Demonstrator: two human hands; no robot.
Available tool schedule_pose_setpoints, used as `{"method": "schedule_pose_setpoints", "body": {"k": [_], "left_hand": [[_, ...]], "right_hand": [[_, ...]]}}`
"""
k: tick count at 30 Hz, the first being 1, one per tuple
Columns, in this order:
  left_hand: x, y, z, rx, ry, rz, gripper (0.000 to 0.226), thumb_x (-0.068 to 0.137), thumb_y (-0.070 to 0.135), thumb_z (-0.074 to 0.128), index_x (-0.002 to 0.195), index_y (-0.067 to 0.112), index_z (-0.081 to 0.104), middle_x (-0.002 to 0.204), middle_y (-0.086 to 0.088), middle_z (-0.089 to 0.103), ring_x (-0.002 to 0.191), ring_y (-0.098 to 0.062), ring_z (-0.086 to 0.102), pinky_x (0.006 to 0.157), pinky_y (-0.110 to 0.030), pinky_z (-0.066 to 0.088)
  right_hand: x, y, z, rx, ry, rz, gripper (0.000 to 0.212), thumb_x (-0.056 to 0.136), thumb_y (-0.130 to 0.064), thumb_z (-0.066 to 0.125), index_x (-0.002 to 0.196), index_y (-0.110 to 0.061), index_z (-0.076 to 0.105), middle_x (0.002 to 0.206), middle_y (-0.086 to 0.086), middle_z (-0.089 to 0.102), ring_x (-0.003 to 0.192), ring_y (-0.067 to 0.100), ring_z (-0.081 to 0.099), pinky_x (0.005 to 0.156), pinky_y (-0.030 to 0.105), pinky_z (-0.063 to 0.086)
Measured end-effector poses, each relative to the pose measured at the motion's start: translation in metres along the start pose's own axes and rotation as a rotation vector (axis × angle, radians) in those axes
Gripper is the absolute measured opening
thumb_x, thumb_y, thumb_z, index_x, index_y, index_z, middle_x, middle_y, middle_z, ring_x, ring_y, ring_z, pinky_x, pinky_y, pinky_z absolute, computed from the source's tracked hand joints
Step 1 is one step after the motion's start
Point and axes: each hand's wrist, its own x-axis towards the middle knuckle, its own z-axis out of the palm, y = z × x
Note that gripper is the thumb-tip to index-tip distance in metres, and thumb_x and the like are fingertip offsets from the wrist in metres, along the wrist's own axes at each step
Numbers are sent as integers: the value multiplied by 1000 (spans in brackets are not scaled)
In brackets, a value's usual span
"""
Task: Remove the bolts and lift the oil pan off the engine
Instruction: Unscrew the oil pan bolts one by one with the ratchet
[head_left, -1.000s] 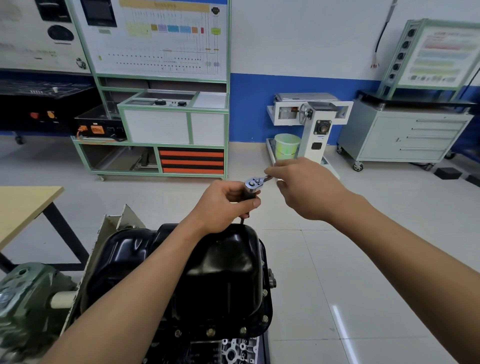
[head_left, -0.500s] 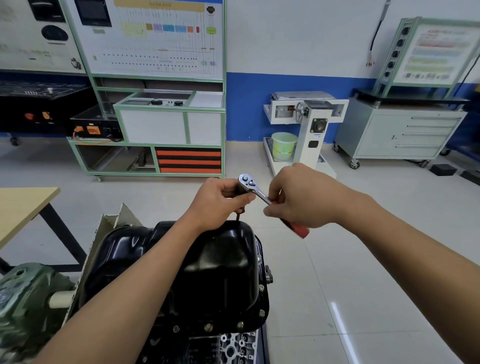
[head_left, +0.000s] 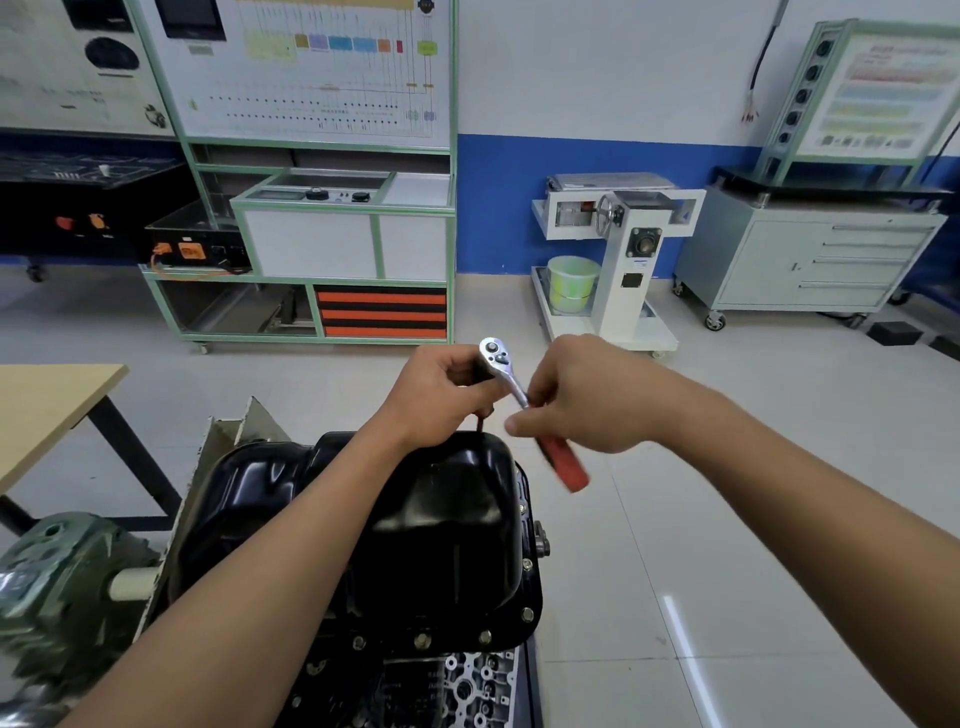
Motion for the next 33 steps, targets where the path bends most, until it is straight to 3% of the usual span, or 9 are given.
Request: {"method": "schedule_pose_setpoints", "body": {"k": [3, 7, 12, 17, 20, 23, 26, 29, 33], "left_hand": [[-2, 4, 0, 3, -67, -14, 18, 83, 11, 79, 83, 29, 79, 79, -11, 70, 67, -24, 58, 66, -40, 56], [-3, 6, 0, -16, -66, -49, 25, 90, 0, 73, 89, 25, 78, 87, -16, 75, 79, -24, 65, 65, -28, 60], [-3, 7, -1, -40, -97, -87, 15, 89, -1, 74, 95, 13, 74, 88, -16, 72, 80, -32, 61, 71, -36, 58], [-3, 9, 0, -36, -112, -95, 13, 82, 15, 75, 95, 17, 73, 89, -21, 74, 81, -19, 70, 67, -28, 59], [-2, 8, -1, -13, -111, -88, 10, 89, 6, 75, 92, 16, 74, 90, -23, 73, 78, -17, 68, 68, -28, 59], [-3, 9, 1, 2, -68, -89, 12, 89, 6, 76, 87, 18, 75, 81, -11, 74, 70, -17, 65, 65, -26, 58], [-3, 10, 2, -14, -40, -95, 14, 87, 8, 79, 85, 21, 77, 76, -4, 73, 67, -16, 64, 63, -24, 57], [-4, 10, 1, -8, -33, -84, 15, 87, 9, 79, 86, 24, 79, 76, -3, 73, 71, -19, 65, 64, -24, 58], [-3, 10, 2, 0, -36, -60, 25, 88, 8, 78, 82, 32, 81, 76, -3, 74, 71, -16, 66, 63, -24, 58]], "right_hand": [[5, 7, -12, -195, -30, 29, 28, 89, -36, 70, 71, -15, 70, 60, 3, 59, 58, 19, 55, 51, 27, 41], [16, 11, -15, -469, 140, 19, 12, 95, -26, 63, 101, -24, 72, 78, -2, 54, 78, 26, 58, 62, 31, 43], [36, 27, -3, -426, 252, -20, 49, 94, -4, 50, 133, -32, 59, 124, 2, 61, 107, 29, 57, 78, 39, 52], [46, 34, 9, -258, 221, -120, 73, 90, 7, 48, 150, -33, 42, 162, -8, 30, 141, 24, 33, 105, 46, 44], [47, 37, 11, -220, 228, -157, 68, 94, 3, 47, 152, -33, 39, 164, -10, 26, 142, 22, 31, 107, 45, 42], [41, 35, 10, -240, 272, -142, 50, 100, -9, 47, 146, -28, 48, 155, -5, 41, 134, 25, 38, 103, 44, 44], [29, 29, 3, -361, 316, -63, 31, 99, -25, 52, 128, -28, 63, 120, 2, 63, 111, 29, 55, 81, 39, 51], [16, 26, -12, -397, 243, -15, 22, 95, -33, 58, 111, -28, 73, 82, -4, 58, 88, 27, 58, 65, 32, 42], [4, 16, -21, -236, 66, 1, 24, 89, -38, 71, 110, -28, 75, 87, -7, 70, 83, 17, 65, 71, 29, 51]]}}
